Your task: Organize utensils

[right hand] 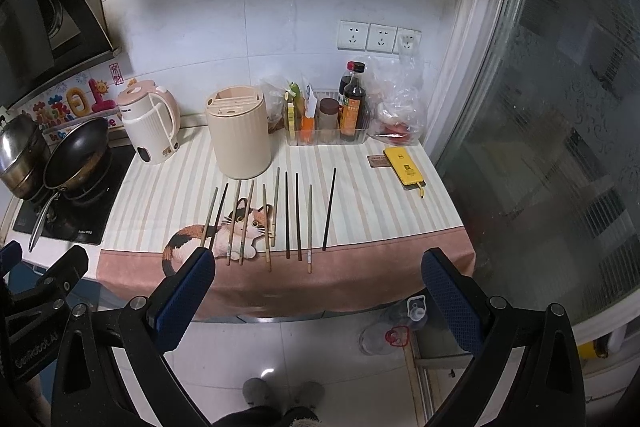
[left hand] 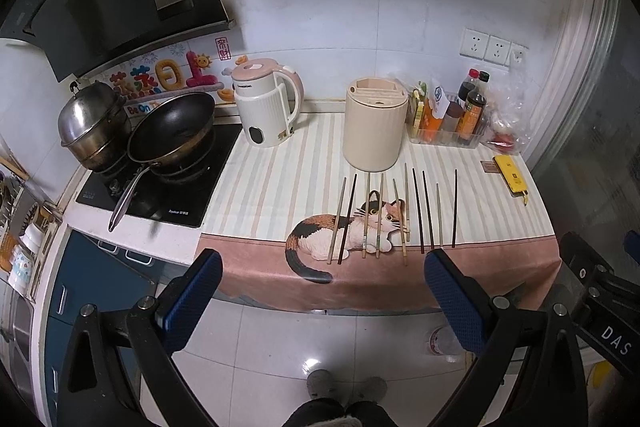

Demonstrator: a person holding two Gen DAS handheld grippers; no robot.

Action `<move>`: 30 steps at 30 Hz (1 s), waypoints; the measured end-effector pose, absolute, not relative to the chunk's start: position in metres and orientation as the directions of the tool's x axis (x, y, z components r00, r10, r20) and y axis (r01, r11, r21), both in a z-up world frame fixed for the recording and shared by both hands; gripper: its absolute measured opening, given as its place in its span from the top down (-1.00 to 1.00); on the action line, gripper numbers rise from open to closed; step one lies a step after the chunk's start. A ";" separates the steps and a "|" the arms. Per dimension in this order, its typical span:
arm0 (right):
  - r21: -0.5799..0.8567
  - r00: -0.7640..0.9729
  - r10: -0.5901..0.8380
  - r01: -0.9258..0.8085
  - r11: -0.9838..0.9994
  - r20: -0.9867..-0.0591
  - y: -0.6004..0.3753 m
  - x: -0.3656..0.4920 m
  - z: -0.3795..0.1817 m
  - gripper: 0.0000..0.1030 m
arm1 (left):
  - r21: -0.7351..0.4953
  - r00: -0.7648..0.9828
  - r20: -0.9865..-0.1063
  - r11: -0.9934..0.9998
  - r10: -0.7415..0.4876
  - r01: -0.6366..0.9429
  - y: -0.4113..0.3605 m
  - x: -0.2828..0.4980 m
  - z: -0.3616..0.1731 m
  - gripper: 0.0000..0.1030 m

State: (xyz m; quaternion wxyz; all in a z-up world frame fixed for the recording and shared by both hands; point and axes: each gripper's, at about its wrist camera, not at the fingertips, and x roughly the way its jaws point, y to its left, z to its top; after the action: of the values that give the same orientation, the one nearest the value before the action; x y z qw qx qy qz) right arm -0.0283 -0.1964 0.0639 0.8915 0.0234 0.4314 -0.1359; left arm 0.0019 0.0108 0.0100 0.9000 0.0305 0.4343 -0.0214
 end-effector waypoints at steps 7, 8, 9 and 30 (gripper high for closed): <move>-0.080 0.591 -0.227 0.264 0.961 -0.774 -0.200 -0.025 0.068 -1.00 | 0.035 0.623 -0.782 0.997 -0.017 0.070 0.009 0.004 0.013 -1.00; -0.081 0.592 -0.229 0.265 0.961 -0.773 -0.200 -0.025 0.069 -1.00 | 0.035 0.623 -0.782 0.997 -0.017 0.071 0.009 0.004 0.014 -1.00; -0.082 0.592 -0.229 0.266 0.961 -0.772 -0.200 -0.024 0.070 -1.00 | 0.035 0.623 -0.782 0.997 -0.017 0.070 0.008 0.004 0.014 -1.00; -0.083 0.598 -0.233 0.267 0.960 -0.767 -0.199 -0.027 0.069 -1.00 | 0.030 0.625 -0.780 0.997 -0.019 0.068 0.002 0.007 0.016 -1.00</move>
State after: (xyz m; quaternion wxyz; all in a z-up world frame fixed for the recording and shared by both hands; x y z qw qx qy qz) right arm -0.0265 -0.1991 0.0687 0.8935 0.0204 0.4262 -0.1398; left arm 0.0065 0.0022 0.0163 0.9010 0.0284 0.4322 -0.0244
